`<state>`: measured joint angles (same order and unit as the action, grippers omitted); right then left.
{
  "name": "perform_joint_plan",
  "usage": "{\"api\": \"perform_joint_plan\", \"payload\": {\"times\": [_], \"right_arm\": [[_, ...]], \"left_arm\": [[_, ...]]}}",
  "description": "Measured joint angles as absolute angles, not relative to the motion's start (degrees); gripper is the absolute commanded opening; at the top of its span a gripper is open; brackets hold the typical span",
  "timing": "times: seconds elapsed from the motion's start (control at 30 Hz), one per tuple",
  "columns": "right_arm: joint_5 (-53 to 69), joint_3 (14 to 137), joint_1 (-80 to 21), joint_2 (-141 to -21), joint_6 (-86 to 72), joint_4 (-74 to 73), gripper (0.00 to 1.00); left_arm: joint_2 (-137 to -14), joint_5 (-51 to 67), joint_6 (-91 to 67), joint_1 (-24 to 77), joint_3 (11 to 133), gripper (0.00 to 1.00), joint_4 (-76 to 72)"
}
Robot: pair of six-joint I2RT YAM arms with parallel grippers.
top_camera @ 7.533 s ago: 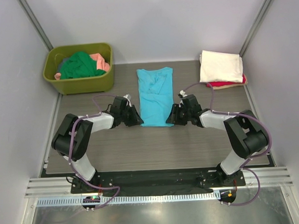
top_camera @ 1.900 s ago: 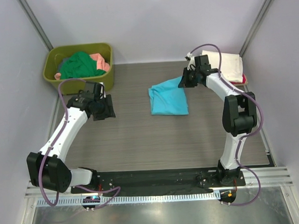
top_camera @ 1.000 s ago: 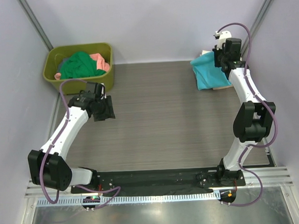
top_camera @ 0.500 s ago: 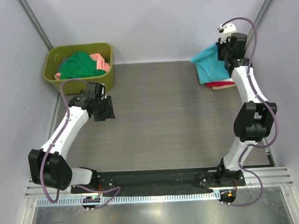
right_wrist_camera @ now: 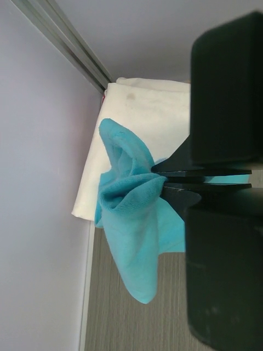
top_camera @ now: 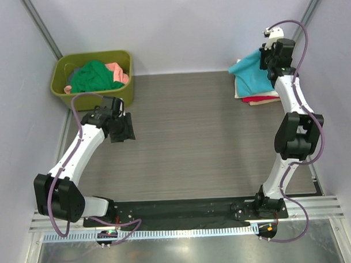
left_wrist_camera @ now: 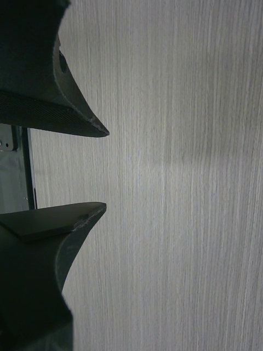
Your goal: Fold and stack the t-shirts
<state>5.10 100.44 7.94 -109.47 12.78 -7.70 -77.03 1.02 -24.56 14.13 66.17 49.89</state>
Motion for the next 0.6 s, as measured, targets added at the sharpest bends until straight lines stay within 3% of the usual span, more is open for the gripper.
{"api": "perform_joint_plan", "payload": {"times": [0.33, 0.37, 0.4, 0.5, 0.6], "right_arm": [[3.0, 111.0, 11.6, -122.3, 8.3, -4.0, 0.01], [1.7, 112.6, 11.9, -124.4, 7.6, -3.2, 0.06], [-0.1, 114.8, 12.3, -127.4, 6.8, -2.3, 0.42], [-5.1, 123.8, 12.7, -136.5, 3.8, -1.5, 0.94], [-8.9, 129.3, 13.0, -142.9, 1.2, -2.2, 1.00]], "left_arm": [[-77.4, 1.0, -24.6, 14.2, 66.2, 0.51, 49.9], [-77.5, 1.0, -24.6, 14.2, 66.2, 0.51, 49.9], [-77.5, 1.0, -24.6, 14.2, 66.2, 0.51, 49.9], [-77.5, 0.7, -24.6, 14.3, 66.2, 0.51, 49.9], [-77.5, -0.1, -24.6, 14.5, 66.2, 0.51, 49.9]]}}
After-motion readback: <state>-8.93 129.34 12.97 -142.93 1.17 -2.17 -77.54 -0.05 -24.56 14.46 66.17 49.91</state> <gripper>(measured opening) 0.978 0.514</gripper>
